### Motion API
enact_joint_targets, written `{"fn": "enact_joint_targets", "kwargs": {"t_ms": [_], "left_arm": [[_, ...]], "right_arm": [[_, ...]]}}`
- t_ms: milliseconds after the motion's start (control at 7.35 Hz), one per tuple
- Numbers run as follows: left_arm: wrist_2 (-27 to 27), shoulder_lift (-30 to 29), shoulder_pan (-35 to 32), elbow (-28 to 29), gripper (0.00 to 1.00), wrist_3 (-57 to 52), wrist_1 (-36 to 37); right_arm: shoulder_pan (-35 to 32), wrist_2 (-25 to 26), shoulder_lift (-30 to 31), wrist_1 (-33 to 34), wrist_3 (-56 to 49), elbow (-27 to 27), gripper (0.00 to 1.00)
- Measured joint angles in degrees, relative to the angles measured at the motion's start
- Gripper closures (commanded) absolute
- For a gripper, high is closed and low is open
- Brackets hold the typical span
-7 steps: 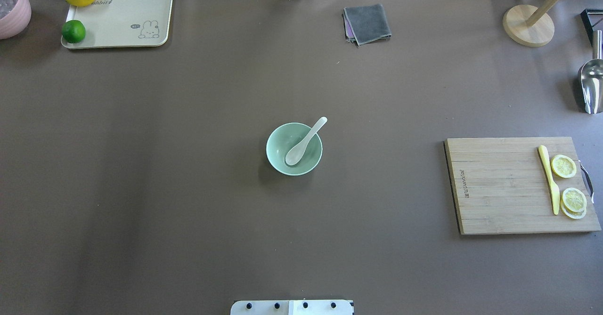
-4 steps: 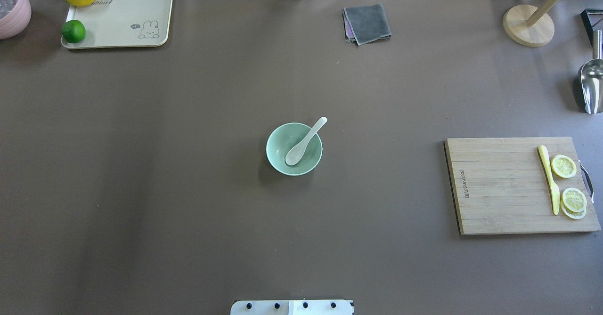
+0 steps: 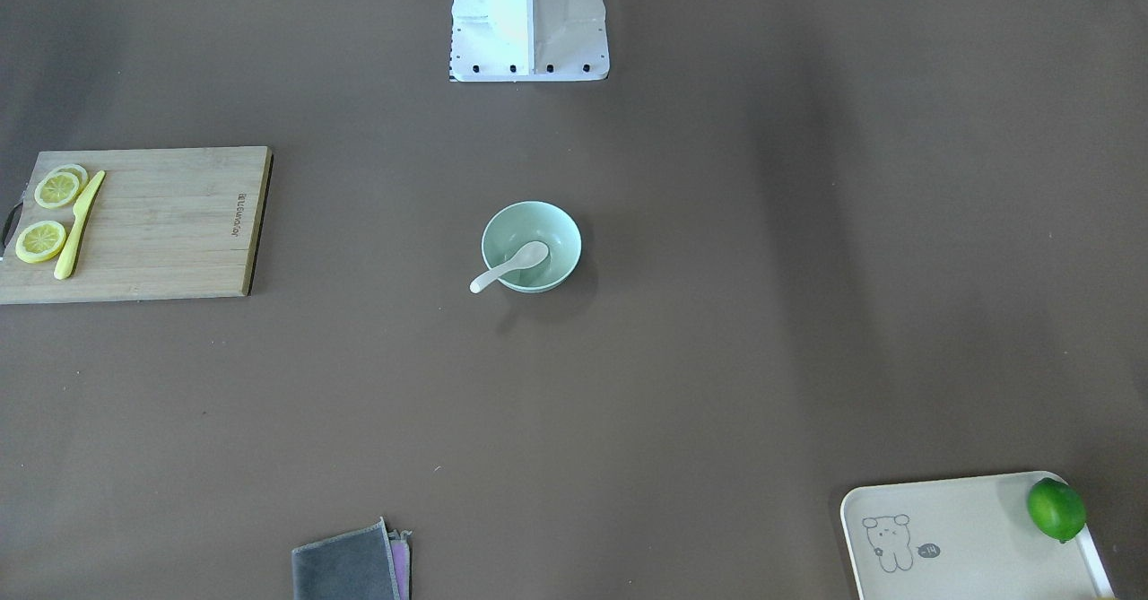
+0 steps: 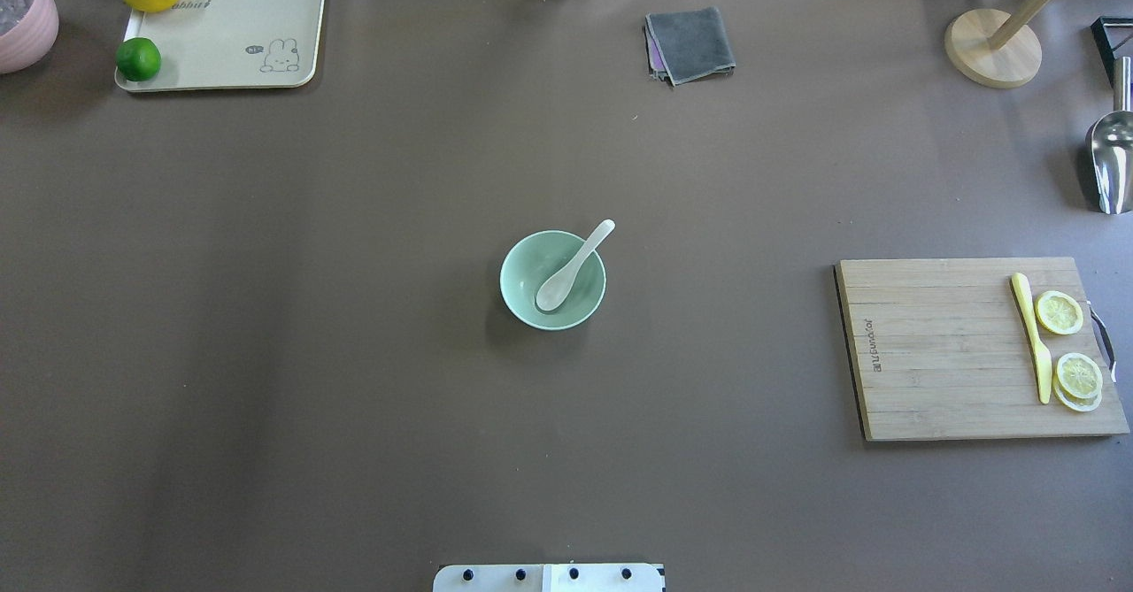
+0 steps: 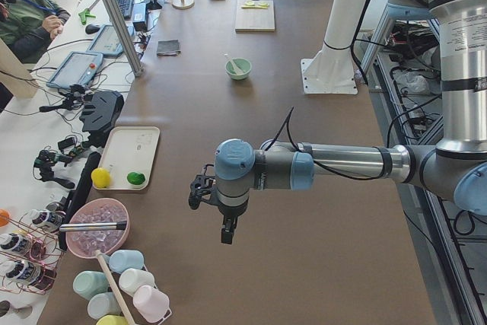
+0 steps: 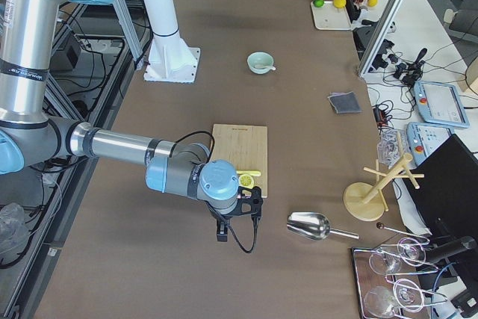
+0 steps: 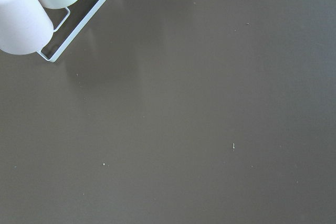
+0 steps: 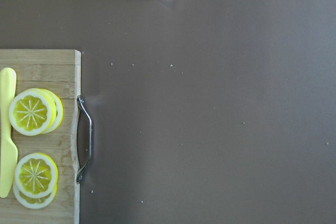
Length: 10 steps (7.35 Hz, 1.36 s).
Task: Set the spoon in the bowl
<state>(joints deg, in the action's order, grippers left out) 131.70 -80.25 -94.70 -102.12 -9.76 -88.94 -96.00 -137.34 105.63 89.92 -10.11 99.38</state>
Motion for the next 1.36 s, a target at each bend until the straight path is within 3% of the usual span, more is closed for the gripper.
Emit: {"fn": "enact_joint_targets", "kwargs": {"t_ms": [1360], "left_arm": [[0.0,0.1,0.0,-1.0,0.02,0.0,0.0]], "right_arm": [[0.0,-0.1,0.1,0.0,0.0,0.2,0.00]]}}
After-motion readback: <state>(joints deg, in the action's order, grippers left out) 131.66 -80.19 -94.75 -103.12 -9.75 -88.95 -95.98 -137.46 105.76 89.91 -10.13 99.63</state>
